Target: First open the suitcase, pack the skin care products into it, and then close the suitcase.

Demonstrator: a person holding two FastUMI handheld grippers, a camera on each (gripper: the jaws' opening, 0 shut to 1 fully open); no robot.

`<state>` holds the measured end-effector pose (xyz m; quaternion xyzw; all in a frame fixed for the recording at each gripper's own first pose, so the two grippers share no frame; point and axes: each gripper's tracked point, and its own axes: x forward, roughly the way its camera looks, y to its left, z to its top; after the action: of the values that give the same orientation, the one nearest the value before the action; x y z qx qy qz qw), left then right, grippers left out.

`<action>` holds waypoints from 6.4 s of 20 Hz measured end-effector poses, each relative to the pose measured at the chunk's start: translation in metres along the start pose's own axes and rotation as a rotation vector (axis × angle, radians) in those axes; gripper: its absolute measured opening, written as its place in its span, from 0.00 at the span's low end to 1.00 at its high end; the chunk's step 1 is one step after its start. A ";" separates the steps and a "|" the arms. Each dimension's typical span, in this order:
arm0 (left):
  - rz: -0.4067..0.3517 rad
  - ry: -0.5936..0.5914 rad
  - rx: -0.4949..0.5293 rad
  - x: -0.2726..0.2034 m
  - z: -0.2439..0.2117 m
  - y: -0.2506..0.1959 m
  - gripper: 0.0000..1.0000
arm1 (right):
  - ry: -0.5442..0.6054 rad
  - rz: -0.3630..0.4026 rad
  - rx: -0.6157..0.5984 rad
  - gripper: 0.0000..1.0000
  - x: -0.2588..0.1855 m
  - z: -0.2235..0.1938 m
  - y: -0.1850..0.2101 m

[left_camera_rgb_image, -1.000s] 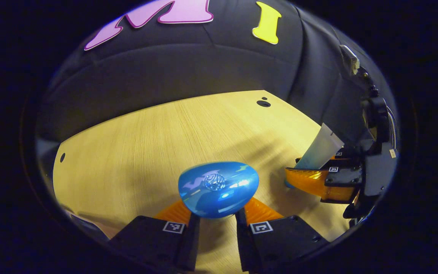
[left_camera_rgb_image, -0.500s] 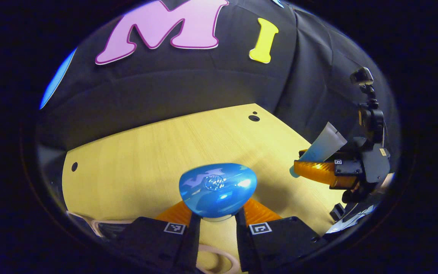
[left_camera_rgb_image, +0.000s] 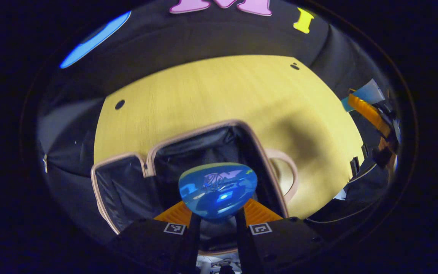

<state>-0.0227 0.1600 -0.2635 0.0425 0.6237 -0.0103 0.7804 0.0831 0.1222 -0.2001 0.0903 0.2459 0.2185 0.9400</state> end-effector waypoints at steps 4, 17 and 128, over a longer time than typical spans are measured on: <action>-0.033 0.236 -0.116 0.033 -0.055 -0.002 0.46 | 0.006 0.023 -0.014 0.42 -0.011 -0.007 0.034; -0.066 0.299 -0.261 0.079 -0.093 -0.002 0.52 | 0.049 -0.013 -0.024 0.42 -0.044 -0.028 0.066; 0.054 -0.947 0.006 -0.235 0.131 -0.136 0.91 | -0.061 -0.074 0.020 0.98 -0.118 0.043 -0.007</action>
<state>0.0434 0.0054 -0.0130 0.0516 0.1981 -0.0101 0.9788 0.0150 0.0591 -0.1149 0.0972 0.2224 0.1782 0.9536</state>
